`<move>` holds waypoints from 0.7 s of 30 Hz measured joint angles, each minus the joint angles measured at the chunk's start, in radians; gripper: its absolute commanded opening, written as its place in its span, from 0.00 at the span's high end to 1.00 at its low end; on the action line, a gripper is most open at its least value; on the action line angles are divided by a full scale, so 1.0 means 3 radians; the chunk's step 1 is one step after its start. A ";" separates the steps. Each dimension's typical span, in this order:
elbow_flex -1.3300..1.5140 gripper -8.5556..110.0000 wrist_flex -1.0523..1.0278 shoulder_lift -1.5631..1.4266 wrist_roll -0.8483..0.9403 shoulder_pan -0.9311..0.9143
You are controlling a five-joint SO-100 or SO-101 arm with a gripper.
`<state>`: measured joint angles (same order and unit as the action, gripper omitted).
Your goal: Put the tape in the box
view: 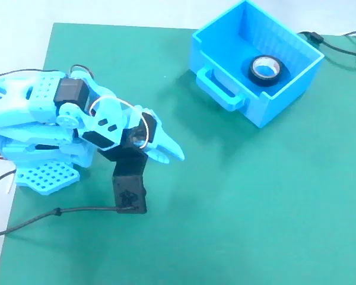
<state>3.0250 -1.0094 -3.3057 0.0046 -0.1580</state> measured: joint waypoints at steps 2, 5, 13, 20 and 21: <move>0.0000 0.88 0.0000 0.0000 0.0000 0.0000; 0.0000 0.89 0.0000 0.0000 0.0000 0.0000; 0.0000 0.91 0.0000 0.0000 0.0000 0.0000; 0.0000 0.91 0.0000 0.0000 0.0000 0.0000; 0.0000 0.91 0.0000 0.0000 0.0000 0.0000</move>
<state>3.0250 -1.0094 -3.3057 0.0046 -0.1580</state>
